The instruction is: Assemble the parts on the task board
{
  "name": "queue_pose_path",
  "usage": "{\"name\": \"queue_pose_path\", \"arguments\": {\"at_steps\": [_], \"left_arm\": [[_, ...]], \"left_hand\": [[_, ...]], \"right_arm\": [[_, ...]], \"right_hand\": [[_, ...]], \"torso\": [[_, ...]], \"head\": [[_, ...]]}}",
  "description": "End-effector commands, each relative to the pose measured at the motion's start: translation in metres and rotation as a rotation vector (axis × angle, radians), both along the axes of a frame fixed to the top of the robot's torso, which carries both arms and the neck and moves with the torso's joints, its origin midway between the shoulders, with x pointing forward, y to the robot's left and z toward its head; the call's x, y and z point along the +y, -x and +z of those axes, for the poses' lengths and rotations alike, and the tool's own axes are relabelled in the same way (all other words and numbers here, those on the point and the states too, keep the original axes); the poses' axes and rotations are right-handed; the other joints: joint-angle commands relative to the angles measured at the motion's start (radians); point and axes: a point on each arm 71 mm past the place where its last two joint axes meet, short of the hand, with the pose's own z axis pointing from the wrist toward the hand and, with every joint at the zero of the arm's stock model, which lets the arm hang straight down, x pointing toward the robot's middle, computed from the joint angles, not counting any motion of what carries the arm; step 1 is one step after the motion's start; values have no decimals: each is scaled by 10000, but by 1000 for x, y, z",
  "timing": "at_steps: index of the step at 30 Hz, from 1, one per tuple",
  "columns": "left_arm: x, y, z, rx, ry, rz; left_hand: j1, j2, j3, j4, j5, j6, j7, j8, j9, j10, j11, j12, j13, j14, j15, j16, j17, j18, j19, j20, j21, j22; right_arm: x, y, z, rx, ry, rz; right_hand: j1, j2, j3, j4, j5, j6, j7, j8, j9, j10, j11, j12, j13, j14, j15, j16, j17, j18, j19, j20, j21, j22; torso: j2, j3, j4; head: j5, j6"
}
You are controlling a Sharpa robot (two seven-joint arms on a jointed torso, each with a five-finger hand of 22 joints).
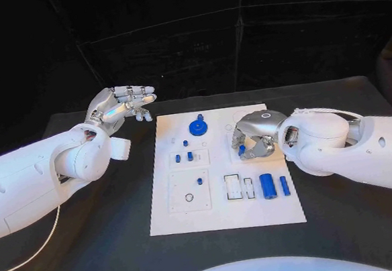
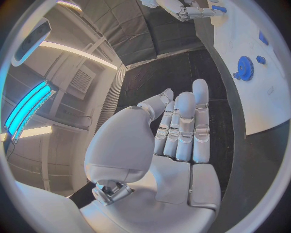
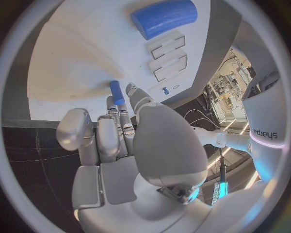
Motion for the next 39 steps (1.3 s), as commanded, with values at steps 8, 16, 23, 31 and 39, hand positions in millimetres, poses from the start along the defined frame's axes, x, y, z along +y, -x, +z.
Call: {"name": "queue_pose_path", "arguments": {"at_steps": [8,16,23,31,39], "left_arm": [[-1,0,1,-35,86,-93],[-1,0,1,-31,86,-96],[-1,0,1,-30,85,-96],[-1,-1,1,-29,78,-80],[-1,-1,1,-28,74,-75]], "left_hand": [[91,19,-46,-7,23,-55,-10,23,-12,-62,-19,68,-13,-54,-21,-37,-10,119,-68,7,-56,-11],[91,19,-46,-7,23,-55,-10,23,-12,-62,-19,68,-13,-54,-21,-37,-10,119,-68,7,-56,-11],[91,19,-46,-7,23,-55,-10,23,-12,-62,-19,68,-13,-54,-21,-37,-10,119,-68,7,-56,-11],[111,34,-57,-19,23,-58,-9,34,-9,-71,-19,92,-12,-60,-21,-32,-21,120,-70,8,-58,-12],[111,34,-57,-19,23,-58,-9,34,-9,-71,-19,92,-12,-60,-21,-32,-21,120,-70,8,-58,-12]], "right_arm": [[0,-1,-1,29,334,26],[1,-1,1,-181,123,85],[2,-1,3,-446,-140,162],[5,3,8,-725,-535,345],[7,20,20,-265,-1548,596]], "right_hand": [[102,99,205,7,63,198,1,63,7,133,6,-47,-24,251,-89,39,-21,165,16,-44,-43,-5],[422,401,1011,-80,-555,577,-4,106,20,607,-65,-65,8,268,-172,90,32,147,63,-98,4,77],[797,618,1927,-487,-1045,1218,-57,313,110,1416,-241,56,122,322,-305,252,262,106,168,-241,169,333],[762,505,2478,-829,-1114,1341,-22,286,102,1643,-247,-62,186,324,-303,295,308,89,185,-275,225,411],[598,351,2701,-962,-995,1318,9,212,75,1640,-214,-190,212,317,-287,299,300,91,170,-268,228,408]], "torso": [[-1,4,1],[-1,-1,-4],[0,1,1],[-11,5,-5],[-32,-16,-8]], "head": [[-29,-8],[-33,-28],[-43,-68],[-34,-72],[-16,-36]]}}
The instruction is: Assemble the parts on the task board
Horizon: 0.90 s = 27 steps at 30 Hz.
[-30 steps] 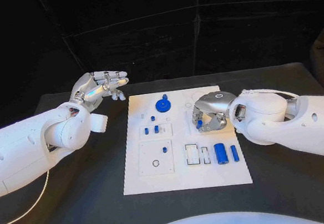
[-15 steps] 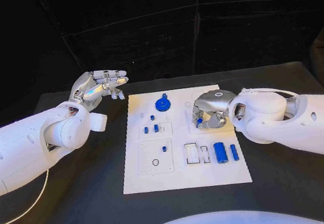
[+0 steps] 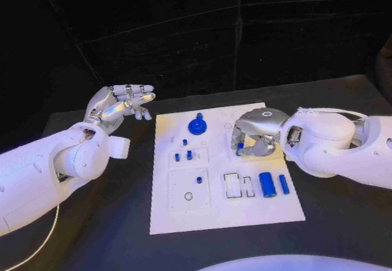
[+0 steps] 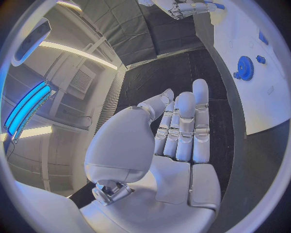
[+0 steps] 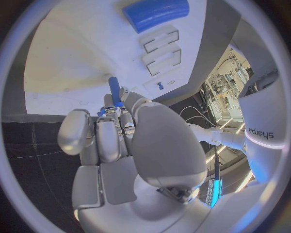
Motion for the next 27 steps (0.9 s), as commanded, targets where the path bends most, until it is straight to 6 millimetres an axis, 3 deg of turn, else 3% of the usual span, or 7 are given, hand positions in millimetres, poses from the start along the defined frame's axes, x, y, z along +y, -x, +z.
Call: {"name": "queue_pose_path", "arguments": {"at_steps": [1,5,16,20,25,27], "left_arm": [[-1,0,1,-38,85,-89],[-2,0,1,-39,86,-93],[-5,0,1,-37,114,-165],[-5,0,2,-37,119,-175],[-7,0,2,-38,135,-212],[-8,0,2,-36,140,-225]], "left_hand": [[70,-7,-57,-18,23,-58,-9,34,-10,-70,-19,29,-14,-60,-21,-32,-9,126,-69,8,-59,-14],[70,-7,-57,-18,23,-58,-9,34,-10,-70,-19,29,-14,-60,-21,-32,-9,126,-69,8,-59,-14],[70,-7,-57,-18,23,-58,-9,34,-10,-70,-19,29,-14,-60,-21,-32,-9,126,-69,8,-59,-14],[71,-6,-58,-19,23,-58,-9,34,-9,-71,-19,30,-14,-60,-21,-32,-9,126,-69,7,-59,-14],[86,2,-62,-28,23,-62,-9,39,-9,-80,-18,42,-15,-64,-21,-29,-16,128,-70,7,-59,-15],[86,2,-62,-28,23,-62,-9,39,-9,-80,-18,42,-15,-64,-21,-29,-16,128,-70,7,-59,-15]], "right_arm": [[6,7,12,115,-1038,292],[20,18,23,170,-1684,839],[75,26,29,164,-2422,2287],[93,26,24,181,-2407,2685],[109,30,9,461,-2162,3085],[114,32,2,584,-2008,3210]], "right_hand": [[-88,-143,285,-195,67,12,59,-84,-23,351,-321,-78,25,318,-33,40,9,90,-28,-71,33,5],[-119,-168,332,-224,94,2,72,-103,-29,342,-309,-109,29,317,-25,45,14,89,-30,-68,37,11],[-200,-226,469,-320,206,-41,108,-165,-51,320,-276,-197,46,315,0,55,19,91,-42,-58,41,11],[-223,-234,518,-352,253,-52,119,-184,-57,314,-265,-225,52,314,8,57,18,90,-45,-52,44,16],[-235,-238,540,-369,276,-56,123,-192,-59,311,-261,-238,56,313,13,59,21,89,-45,-49,49,23],[-242,-243,551,-378,288,-60,126,-197,-60,309,-258,-245,57,312,15,57,15,91,-50,-47,43,12]], "torso": [[-8,-13,3],[5,-2,11],[18,-25,43],[17,-18,3],[19,-21,8],[15,-4,-3]], "head": [[11,24],[80,26],[314,-105],[441,-156],[505,-201],[547,-230]]}}
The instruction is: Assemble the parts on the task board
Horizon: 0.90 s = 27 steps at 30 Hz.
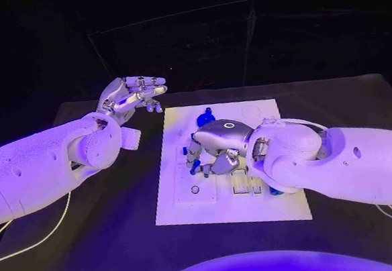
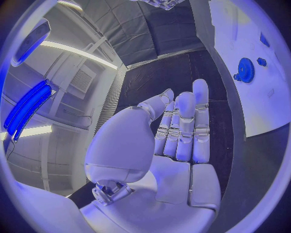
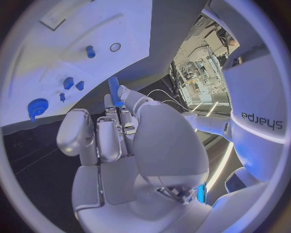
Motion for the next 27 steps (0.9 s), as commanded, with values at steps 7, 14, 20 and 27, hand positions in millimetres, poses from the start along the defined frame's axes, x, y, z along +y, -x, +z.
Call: {"name": "queue_pose_path", "arguments": {"at_steps": [7,14,20,27], "left_arm": [[-6,0,2,-51,132,-194],[-6,0,2,-43,132,-203],[-6,0,2,-41,137,-218],[-6,0,2,-40,129,-200]], "left_hand": [[86,3,-34,0,23,-62,-9,39,-9,-80,-18,42,-15,-64,-21,-29,-8,130,-70,7,-59,-16],[86,3,-34,0,23,-62,-9,39,-9,-80,-18,42,-15,-64,-21,-29,-8,130,-70,7,-59,-16],[86,3,-34,0,23,-62,-9,39,-9,-80,-18,42,-15,-64,-21,-29,-8,130,-70,7,-59,-16],[86,3,-34,0,23,-62,-9,39,-9,-80,-18,42,-15,-64,-21,-29,-8,130,-70,7,-59,-16]], "right_arm": [[15,5,-26,24,816,710],[16,4,-36,70,1234,722],[16,3,-40,7,1446,704],[17,3,-42,11,1644,794]], "right_hand": [[25,40,81,-34,60,-3,61,-83,-19,294,-247,-49,22,313,21,63,11,92,-54,-42,45,4],[16,35,83,-37,64,-6,64,-86,-20,292,-245,-54,23,312,24,64,11,93,-57,-41,41,-3],[16,35,83,-37,64,-6,64,-86,-20,292,-245,-54,23,312,24,64,11,93,-57,-41,41,-3],[-6,36,92,-39,73,-6,68,-90,-21,290,-241,-64,26,314,28,70,22,91,-57,-37,46,5]], "torso": [[5,25,-3],[0,22,-15],[4,17,-18],[2,17,-14]], "head": [[158,-118],[236,-179],[258,-205],[269,-240]]}}
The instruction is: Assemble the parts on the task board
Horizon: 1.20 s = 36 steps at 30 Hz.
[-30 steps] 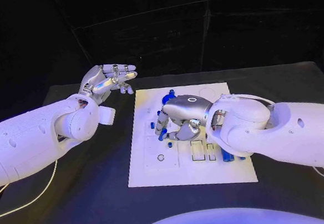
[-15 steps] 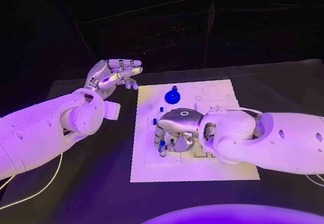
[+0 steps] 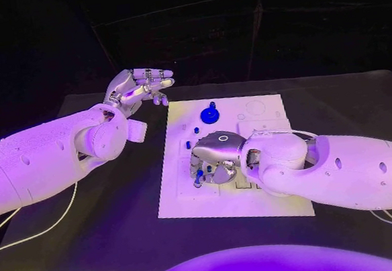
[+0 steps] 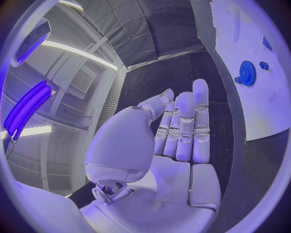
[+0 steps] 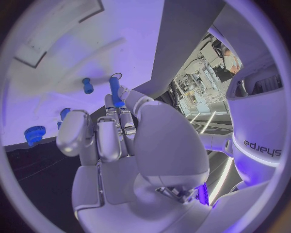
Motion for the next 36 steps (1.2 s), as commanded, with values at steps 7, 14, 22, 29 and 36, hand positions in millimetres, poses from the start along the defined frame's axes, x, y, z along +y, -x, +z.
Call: {"name": "queue_pose_path", "arguments": {"at_steps": [7,14,22,29,36], "left_arm": [[-1,0,1,-37,88,-96],[0,0,1,-34,76,-71],[1,0,1,-29,75,-73],[1,0,1,-22,78,-86],[1,0,1,-18,76,-85]], "left_hand": [[86,2,-34,-1,23,-62,-9,39,-9,-79,-19,43,-16,-64,-21,-29,-10,131,-70,7,-59,-16],[86,2,-34,-1,23,-62,-9,39,-9,-79,-19,43,-16,-64,-21,-29,-10,131,-70,7,-59,-16],[86,2,-34,-1,23,-62,-9,39,-9,-79,-19,43,-16,-64,-21,-29,-10,131,-70,7,-59,-16],[86,2,-34,-1,23,-62,-9,39,-9,-79,-19,43,-16,-64,-21,-29,-10,131,-70,7,-59,-16],[86,2,-34,-1,23,-62,-9,39,-9,-79,-19,43,-16,-64,-21,-29,-10,131,-70,7,-59,-16]], "right_arm": [[5,5,-4,7,367,385],[4,7,-5,12,341,406],[4,8,-3,-71,239,412],[4,7,-3,-178,264,384],[5,6,-5,-430,624,312]], "right_hand": [[37,86,50,7,71,-4,69,-51,-11,292,-241,20,-4,313,29,42,12,92,-57,-37,47,8],[34,88,52,7,73,-2,69,-50,-10,292,-241,19,-3,314,29,44,15,91,-57,-36,47,9],[13,97,66,3,92,12,65,-47,-7,299,-241,12,2,317,32,57,37,87,-52,-33,60,32],[-10,88,79,-14,126,16,64,-51,-7,303,-241,1,7,317,32,62,43,89,-57,-30,59,29],[-247,-20,81,-23,180,-146,115,-155,-43,129,-181,-169,-21,297,81,35,-14,95,-95,8,34,-10]], "torso": [[2,1,-3],[-10,-5,-8],[-10,-1,1],[0,-7,2],[5,-11,6]], "head": [[27,-44],[19,-41],[24,-46],[37,-44],[46,-61]]}}
